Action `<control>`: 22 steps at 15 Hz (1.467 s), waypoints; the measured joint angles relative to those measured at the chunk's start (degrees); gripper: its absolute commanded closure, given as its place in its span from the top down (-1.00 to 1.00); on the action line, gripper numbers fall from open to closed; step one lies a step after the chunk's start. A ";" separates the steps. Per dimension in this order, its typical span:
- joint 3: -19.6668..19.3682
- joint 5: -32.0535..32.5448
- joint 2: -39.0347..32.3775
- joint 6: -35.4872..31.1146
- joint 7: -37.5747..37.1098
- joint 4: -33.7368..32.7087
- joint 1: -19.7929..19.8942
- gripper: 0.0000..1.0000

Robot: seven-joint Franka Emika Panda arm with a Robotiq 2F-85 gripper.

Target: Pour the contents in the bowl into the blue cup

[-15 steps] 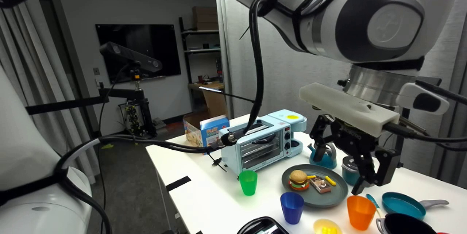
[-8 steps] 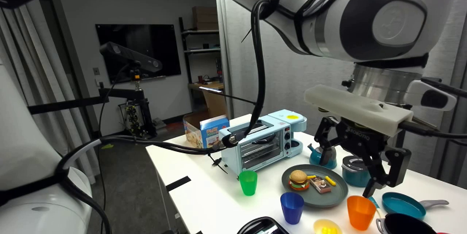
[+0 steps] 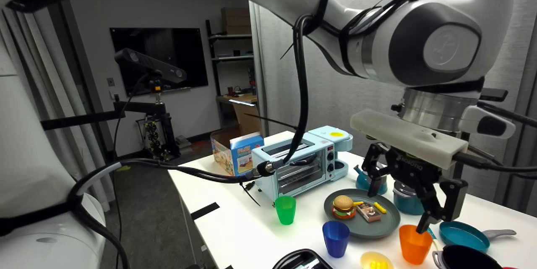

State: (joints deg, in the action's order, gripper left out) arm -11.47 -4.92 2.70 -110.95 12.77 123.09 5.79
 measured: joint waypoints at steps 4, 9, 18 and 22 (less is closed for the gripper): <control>0.02 -0.03 -4.71 -4.29 -0.57 -0.82 0.20 1.00; 0.27 0.01 -11.19 -9.04 -0.57 -2.65 0.54 1.00; 2.77 1.31 -20.24 -17.31 -0.56 -3.94 0.55 1.00; 3.16 2.69 -23.97 -20.41 -0.57 -4.28 0.55 1.00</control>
State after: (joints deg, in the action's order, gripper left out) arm -8.31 -2.23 -21.26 -131.37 12.20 118.81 6.34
